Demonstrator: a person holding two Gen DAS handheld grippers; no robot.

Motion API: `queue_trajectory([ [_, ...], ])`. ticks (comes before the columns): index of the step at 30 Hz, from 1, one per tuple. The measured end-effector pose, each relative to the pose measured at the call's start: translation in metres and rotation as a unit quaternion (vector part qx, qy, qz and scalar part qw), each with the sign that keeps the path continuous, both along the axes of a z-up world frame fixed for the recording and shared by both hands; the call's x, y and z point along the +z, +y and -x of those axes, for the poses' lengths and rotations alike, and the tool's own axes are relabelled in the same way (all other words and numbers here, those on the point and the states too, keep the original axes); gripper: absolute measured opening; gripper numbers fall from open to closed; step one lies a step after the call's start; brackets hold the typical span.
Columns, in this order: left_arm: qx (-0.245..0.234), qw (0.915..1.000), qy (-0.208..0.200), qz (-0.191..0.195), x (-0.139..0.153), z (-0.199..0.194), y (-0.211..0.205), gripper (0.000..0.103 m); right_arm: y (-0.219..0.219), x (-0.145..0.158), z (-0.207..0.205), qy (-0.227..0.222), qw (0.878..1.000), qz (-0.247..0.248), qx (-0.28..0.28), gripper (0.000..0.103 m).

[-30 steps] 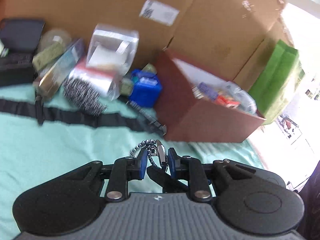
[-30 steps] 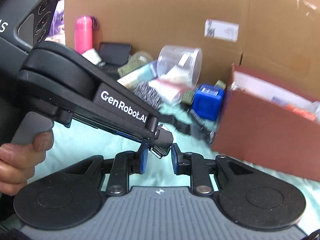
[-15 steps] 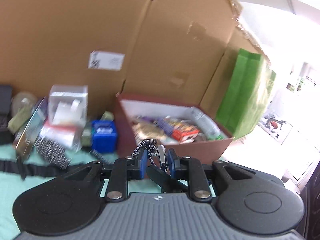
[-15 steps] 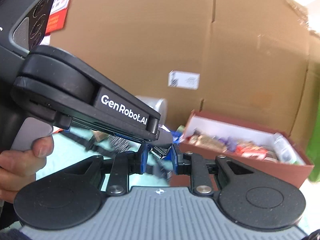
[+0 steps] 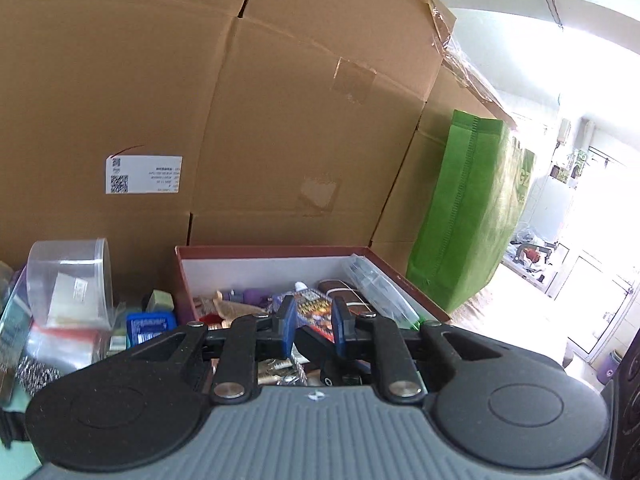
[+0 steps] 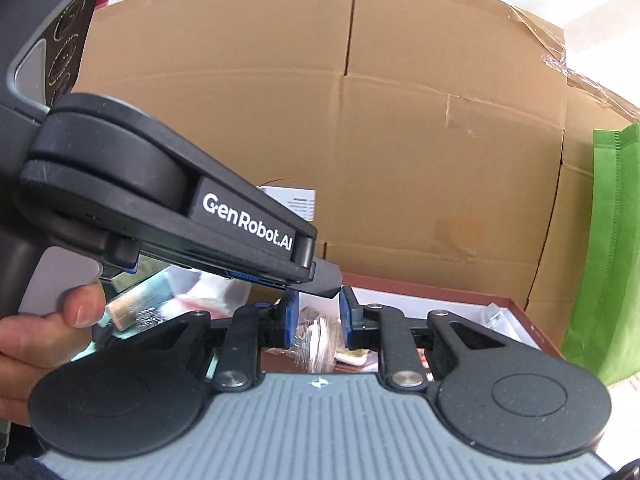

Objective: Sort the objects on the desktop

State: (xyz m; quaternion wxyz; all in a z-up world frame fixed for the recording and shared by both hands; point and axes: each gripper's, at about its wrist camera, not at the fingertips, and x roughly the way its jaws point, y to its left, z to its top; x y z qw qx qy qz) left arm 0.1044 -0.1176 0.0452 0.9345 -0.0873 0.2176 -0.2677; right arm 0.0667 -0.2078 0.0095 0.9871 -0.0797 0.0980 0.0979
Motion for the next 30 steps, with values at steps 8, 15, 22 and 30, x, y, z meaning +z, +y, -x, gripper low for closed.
queue_trajectory([
  [8,0.007,0.999,0.026,0.036,-0.016,-0.042,0.014,0.032,-0.016,-0.012,-0.049,0.015,1.0,-0.004,-0.021,0.02],
  [15,0.0,0.9995,0.032,0.005,-0.033,-0.014,0.037,0.056,-0.041,-0.031,-0.024,0.055,0.998,-0.006,-0.04,0.025],
  [22,-0.034,0.9965,0.074,-0.018,-0.062,0.012,0.035,0.059,-0.029,-0.072,0.025,0.148,0.989,-0.004,0.011,0.039],
  [30,-0.084,0.9849,0.145,-0.044,-0.102,0.017,0.015,0.059,-0.009,-0.108,0.042,0.221,0.974,-0.024,0.046,0.049],
])
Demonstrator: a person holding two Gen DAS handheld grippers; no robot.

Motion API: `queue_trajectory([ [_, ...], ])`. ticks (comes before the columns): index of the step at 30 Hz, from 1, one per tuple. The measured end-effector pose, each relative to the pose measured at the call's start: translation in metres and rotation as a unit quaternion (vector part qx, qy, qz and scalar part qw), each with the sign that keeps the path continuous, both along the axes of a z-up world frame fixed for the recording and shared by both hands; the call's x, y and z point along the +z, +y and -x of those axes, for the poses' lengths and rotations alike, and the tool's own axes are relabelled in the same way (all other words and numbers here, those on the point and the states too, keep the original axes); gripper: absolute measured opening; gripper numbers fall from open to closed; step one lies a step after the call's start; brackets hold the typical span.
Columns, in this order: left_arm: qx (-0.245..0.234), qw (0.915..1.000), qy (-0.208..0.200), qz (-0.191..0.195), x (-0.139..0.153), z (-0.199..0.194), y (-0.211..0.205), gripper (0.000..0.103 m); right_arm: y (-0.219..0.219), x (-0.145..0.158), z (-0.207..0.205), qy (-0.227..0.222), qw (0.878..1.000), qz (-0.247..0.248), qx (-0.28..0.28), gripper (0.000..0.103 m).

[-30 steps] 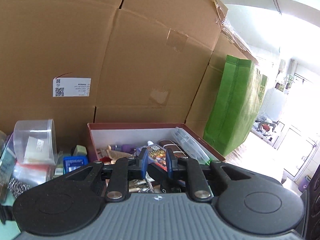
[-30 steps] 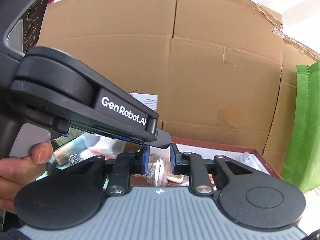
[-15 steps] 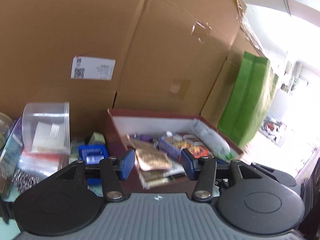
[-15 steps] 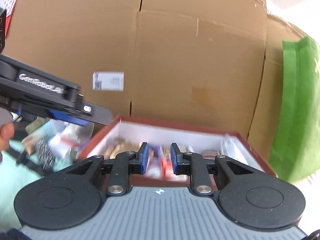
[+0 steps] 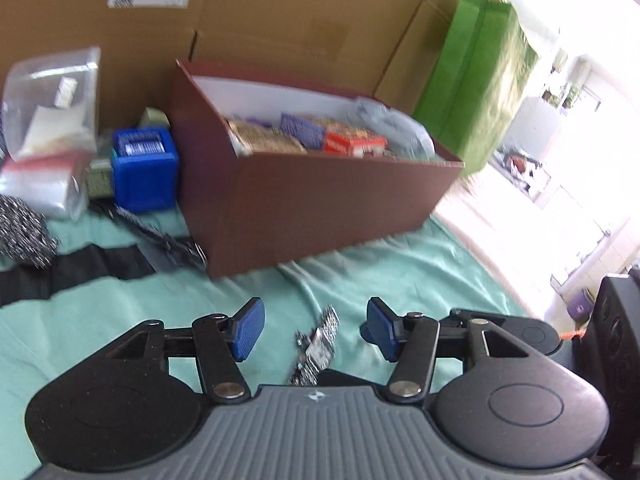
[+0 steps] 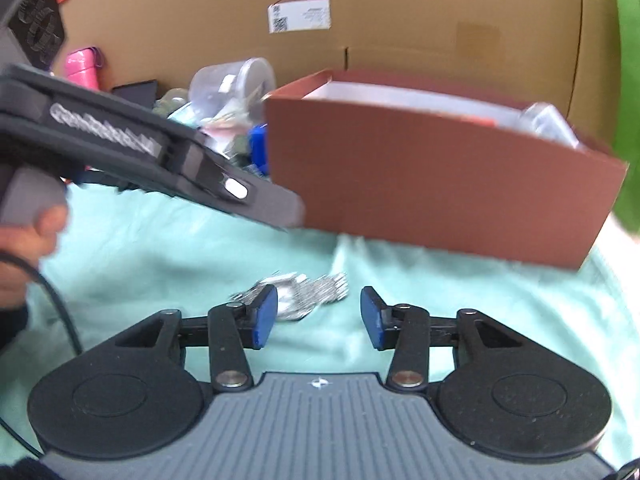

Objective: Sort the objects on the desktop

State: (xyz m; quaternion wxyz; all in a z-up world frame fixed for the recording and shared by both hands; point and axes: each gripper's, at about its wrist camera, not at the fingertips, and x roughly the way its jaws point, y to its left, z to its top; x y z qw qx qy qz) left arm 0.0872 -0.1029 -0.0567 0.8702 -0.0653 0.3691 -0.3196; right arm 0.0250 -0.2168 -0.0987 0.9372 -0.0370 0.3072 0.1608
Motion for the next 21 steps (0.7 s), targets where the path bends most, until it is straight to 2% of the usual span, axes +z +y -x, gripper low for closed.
queue_trajectory([
  [3,-0.018,0.9997,0.015,-0.009,-0.01,0.0,-0.009,0.059,0.011,-0.005,0.005,0.003,1.0,0.004,0.014,0.059],
  [9,-0.038,0.9985,0.026,-0.029,-0.022,-0.002,-0.022,0.055,0.019,-0.006,0.012,0.0,1.0,0.021,0.012,0.065],
  [13,-0.032,0.9984,0.022,-0.04,-0.021,-0.003,-0.025,0.038,0.018,-0.005,0.009,0.004,1.0,0.015,0.005,0.065],
  [15,-0.03,0.9986,0.024,-0.037,-0.021,-0.004,-0.025,0.037,0.021,-0.005,0.008,0.004,1.0,0.016,0.007,0.066],
  [18,-0.024,0.9988,0.019,-0.038,-0.022,-0.003,-0.025,0.035,0.022,-0.005,0.006,0.004,1.0,0.015,0.006,0.063],
  [20,-0.021,0.9986,0.018,-0.044,-0.021,0.0,-0.025,0.027,0.022,-0.004,0.008,0.0,1.0,0.015,-0.002,0.053],
  [21,-0.023,0.9985,0.019,-0.046,-0.021,0.001,-0.026,0.017,0.021,-0.004,0.009,-0.001,1.0,0.013,-0.003,0.046],
])
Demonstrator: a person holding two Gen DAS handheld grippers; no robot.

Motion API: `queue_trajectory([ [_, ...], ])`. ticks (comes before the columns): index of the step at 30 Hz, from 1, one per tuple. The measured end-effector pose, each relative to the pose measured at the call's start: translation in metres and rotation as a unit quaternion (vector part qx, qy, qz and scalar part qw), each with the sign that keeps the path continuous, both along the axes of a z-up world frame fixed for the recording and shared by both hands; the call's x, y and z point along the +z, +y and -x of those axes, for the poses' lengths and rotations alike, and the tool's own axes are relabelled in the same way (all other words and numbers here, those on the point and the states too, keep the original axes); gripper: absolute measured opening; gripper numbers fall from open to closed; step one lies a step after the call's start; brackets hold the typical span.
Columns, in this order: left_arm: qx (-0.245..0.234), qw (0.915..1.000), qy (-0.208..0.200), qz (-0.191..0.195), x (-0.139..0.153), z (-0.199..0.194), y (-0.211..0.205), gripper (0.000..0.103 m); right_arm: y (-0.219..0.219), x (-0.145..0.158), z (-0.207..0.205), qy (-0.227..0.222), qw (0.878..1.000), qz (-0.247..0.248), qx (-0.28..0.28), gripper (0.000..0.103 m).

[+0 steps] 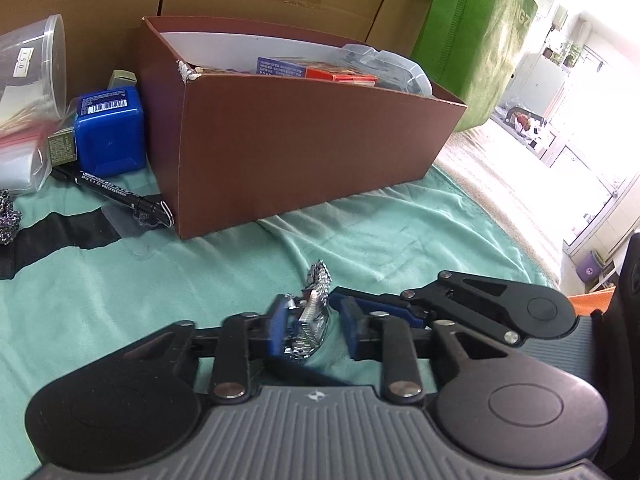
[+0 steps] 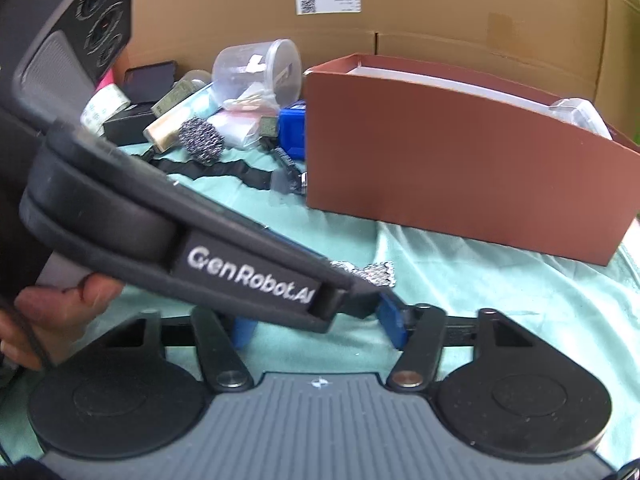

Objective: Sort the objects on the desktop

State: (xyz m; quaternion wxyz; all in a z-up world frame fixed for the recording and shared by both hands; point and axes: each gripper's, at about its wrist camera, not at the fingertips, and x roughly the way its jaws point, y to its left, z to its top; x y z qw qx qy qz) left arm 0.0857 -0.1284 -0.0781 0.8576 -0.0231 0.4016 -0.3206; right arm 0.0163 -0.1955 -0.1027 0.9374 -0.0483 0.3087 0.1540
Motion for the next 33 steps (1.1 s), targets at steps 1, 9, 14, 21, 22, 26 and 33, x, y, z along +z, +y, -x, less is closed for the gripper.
queue_trajectory([
  [1,0.0,1.0,0.0,0.0,0.0,0.002,0.0,0.013,0.0,0.001,-0.002,0.0,1.0,-0.001,-0.001,0.044],
  [9,0.013,0.9999,-0.001,0.007,0.006,0.014,0.002,0.011,0.007,0.004,0.006,-0.014,1.0,0.02,-0.007,0.036],
  [14,0.017,0.9993,-0.026,0.02,0.025,0.023,0.004,0.011,0.008,0.019,0.014,-0.044,0.998,0.033,-0.005,0.036],
  [21,0.023,0.9959,-0.079,0.037,0.06,0.031,0.007,0.011,0.007,0.049,0.02,-0.1,0.994,0.042,-0.002,0.036],
  [22,0.024,0.995,-0.088,0.04,0.067,0.031,0.008,0.011,0.007,0.055,0.02,-0.111,0.993,0.044,-0.001,0.036],
  [26,0.028,0.9896,-0.132,0.048,0.096,0.027,0.009,0.011,0.006,0.08,0.014,-0.155,0.987,0.049,0.005,0.036],
  [33,0.039,0.9816,-0.178,0.056,0.131,-0.001,0.008,0.011,0.004,0.114,-0.019,-0.215,0.975,0.057,0.003,0.036],
])
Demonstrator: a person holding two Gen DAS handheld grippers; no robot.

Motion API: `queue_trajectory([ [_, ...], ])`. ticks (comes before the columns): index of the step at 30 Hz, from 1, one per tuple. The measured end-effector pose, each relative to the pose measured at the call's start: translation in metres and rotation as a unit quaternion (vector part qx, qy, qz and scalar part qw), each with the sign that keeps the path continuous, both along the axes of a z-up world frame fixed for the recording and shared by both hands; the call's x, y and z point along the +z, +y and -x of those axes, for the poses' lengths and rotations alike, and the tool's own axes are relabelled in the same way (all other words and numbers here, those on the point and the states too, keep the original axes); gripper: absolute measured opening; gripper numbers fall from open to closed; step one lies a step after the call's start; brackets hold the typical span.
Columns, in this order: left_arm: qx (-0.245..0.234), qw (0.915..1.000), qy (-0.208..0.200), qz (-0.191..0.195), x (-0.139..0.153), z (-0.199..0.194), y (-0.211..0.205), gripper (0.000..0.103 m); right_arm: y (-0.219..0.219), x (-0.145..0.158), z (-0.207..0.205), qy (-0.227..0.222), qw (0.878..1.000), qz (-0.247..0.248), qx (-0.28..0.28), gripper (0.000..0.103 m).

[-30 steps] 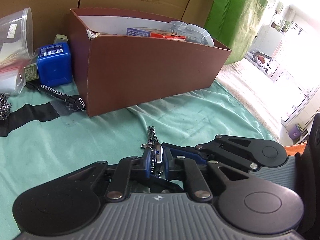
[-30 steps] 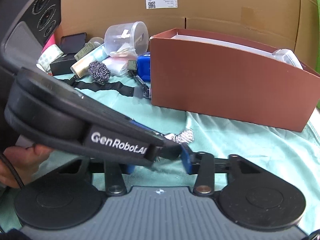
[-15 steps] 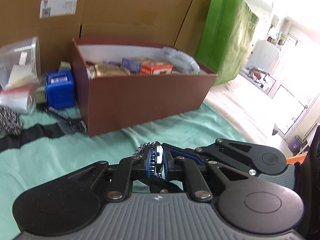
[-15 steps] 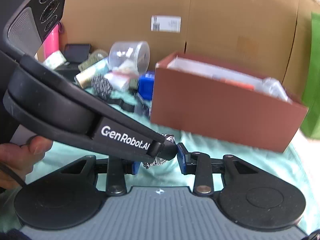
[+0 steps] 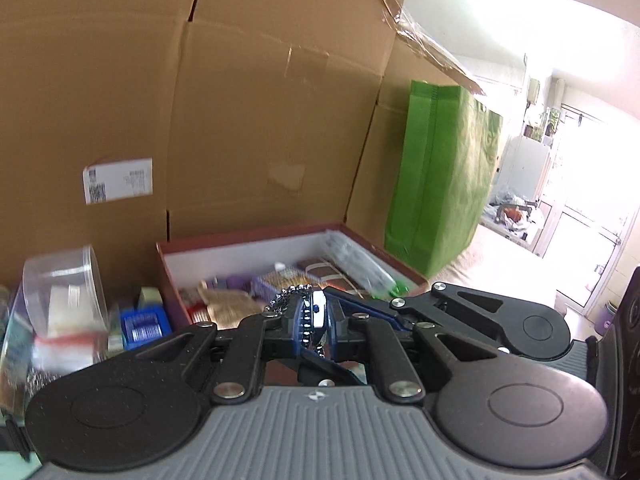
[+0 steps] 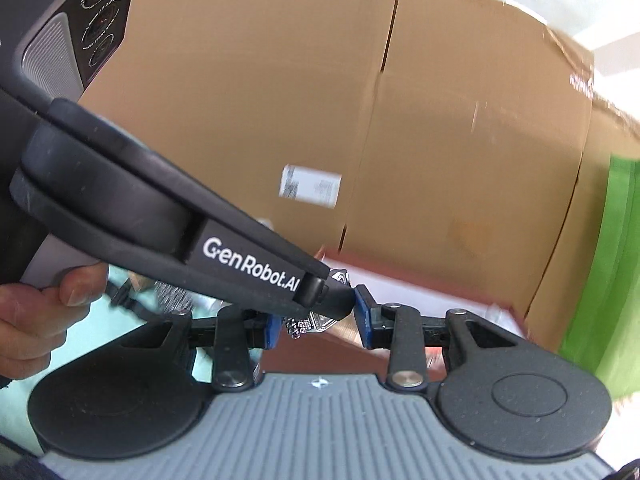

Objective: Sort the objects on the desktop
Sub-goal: 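Lower the wristwatch into the box and open the left gripper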

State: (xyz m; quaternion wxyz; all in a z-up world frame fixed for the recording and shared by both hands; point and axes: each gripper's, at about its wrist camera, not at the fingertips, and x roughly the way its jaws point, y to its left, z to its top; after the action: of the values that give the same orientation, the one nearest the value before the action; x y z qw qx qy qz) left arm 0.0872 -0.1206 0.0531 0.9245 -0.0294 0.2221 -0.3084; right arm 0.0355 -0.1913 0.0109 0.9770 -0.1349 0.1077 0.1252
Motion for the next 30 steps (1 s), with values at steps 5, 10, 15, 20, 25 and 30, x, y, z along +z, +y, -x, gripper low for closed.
queue_trajectory([
  [5,-0.002,1.0,-0.004,-0.005,0.001,-0.033,-0.008,0.011,-0.005,0.005,-0.036,-0.005,1.0,0.005,-0.013,0.036],
  [10,-0.003,0.9999,0.004,-0.009,-0.014,-0.071,-0.013,0.011,-0.015,-0.003,-0.079,0.015,1.0,0.003,-0.02,0.036],
  [15,0.008,0.9995,0.026,-0.017,-0.034,-0.108,-0.018,0.011,-0.022,-0.019,-0.123,0.045,0.999,0.003,-0.02,0.036],
  [20,0.033,0.9983,0.047,-0.009,-0.045,-0.126,-0.014,0.047,-0.025,-0.032,-0.154,0.064,0.998,0.018,-0.014,0.043],
  [25,0.061,0.997,0.01,0.046,-0.046,-0.108,0.008,0.1,-0.033,-0.037,-0.147,0.052,0.998,0.037,-0.014,0.059],
  [30,0.074,0.9955,0.022,0.054,-0.043,-0.098,0.015,0.1,-0.05,-0.034,-0.138,0.056,0.998,-0.001,-0.032,0.073],
])
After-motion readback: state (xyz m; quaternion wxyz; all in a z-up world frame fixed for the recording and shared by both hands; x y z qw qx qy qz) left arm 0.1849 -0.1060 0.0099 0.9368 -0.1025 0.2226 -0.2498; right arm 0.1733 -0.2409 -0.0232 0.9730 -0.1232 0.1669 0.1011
